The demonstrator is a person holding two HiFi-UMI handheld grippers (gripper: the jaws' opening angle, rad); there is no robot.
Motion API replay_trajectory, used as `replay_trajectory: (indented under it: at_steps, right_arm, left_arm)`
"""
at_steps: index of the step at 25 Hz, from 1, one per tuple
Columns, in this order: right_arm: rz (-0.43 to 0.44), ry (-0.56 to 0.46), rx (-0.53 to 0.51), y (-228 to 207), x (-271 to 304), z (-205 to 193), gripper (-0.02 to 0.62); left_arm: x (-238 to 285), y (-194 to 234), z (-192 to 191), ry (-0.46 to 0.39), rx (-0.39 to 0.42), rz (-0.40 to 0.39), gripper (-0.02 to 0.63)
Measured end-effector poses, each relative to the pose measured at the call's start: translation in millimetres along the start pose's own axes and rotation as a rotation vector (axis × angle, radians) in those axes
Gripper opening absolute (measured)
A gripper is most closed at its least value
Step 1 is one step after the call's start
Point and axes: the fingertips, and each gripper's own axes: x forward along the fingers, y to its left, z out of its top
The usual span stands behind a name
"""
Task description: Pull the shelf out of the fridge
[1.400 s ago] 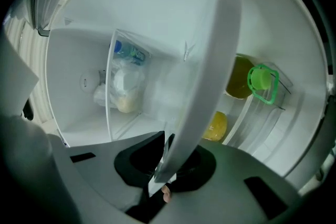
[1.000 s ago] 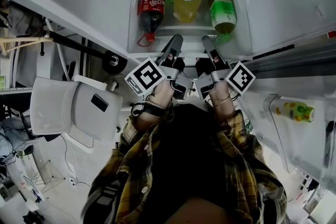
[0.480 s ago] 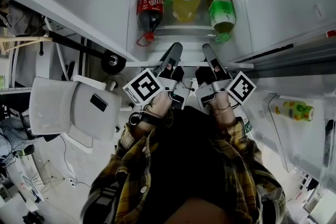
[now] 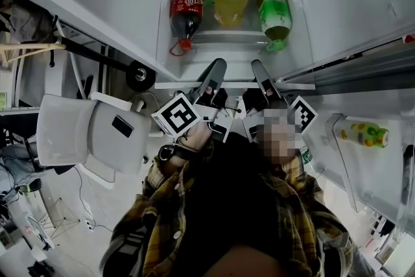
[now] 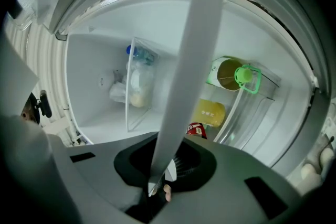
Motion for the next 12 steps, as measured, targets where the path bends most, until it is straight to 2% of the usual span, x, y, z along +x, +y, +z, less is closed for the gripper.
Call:
replay_trajectory:
  at_steps: [12]
  right_arm:
    - [-0.003,-0.001,-0.002,4.2,-12.4,-6.4,0.046]
  left_arm:
    - [-12.5,-0.5,-9.0,0.009,-0.023,0.009,0.049]
